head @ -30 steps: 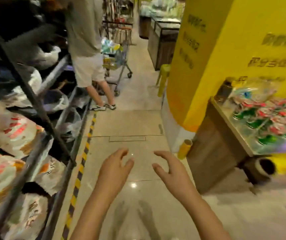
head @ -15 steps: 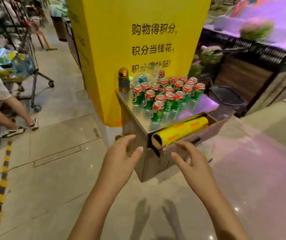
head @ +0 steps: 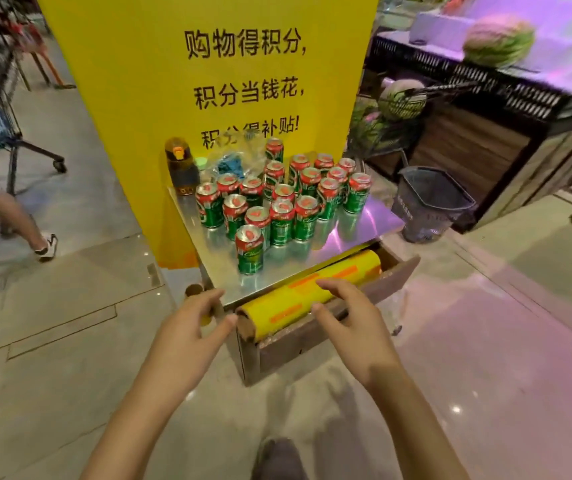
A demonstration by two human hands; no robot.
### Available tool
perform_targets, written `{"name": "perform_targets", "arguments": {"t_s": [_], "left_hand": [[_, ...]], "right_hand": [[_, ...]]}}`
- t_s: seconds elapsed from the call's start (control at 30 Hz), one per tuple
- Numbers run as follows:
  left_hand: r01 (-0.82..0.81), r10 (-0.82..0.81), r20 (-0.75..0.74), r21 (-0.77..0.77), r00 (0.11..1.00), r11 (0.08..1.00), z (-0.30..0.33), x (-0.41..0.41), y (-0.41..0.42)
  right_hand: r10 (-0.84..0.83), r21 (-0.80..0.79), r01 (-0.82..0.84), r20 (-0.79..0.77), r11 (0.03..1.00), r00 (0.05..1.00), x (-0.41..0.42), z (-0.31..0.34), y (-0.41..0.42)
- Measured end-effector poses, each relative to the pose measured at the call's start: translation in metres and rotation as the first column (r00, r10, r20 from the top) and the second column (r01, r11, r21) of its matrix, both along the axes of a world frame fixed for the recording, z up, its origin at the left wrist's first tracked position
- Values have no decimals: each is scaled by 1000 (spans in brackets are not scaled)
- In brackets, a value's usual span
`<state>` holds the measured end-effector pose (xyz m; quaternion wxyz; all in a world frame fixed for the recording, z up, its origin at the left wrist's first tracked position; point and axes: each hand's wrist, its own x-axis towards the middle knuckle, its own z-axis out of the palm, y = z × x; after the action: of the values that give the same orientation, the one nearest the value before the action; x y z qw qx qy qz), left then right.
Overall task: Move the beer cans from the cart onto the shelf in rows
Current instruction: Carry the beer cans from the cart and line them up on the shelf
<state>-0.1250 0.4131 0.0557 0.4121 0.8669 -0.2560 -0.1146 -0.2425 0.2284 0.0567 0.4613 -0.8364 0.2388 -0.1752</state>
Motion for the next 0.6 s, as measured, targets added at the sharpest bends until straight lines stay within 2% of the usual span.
{"name": "perform_targets", "arguments": {"t_s": [0.13,0.4,0.6], "left_hand": [[-62,62,-52,-3,997,998,-13,48,-38],[-110,109,-108,3,988,994,-33,94,-126],[-323,336,-209,91,919,942,-66,114,-148]], "right_hand": [[59,-23,-60,-34,998,998,36,3,-50],[-19,175,45,-147,984,989,100,-34,-147],[130,211,-80,-234,974,964,163,-74,-202]]}}
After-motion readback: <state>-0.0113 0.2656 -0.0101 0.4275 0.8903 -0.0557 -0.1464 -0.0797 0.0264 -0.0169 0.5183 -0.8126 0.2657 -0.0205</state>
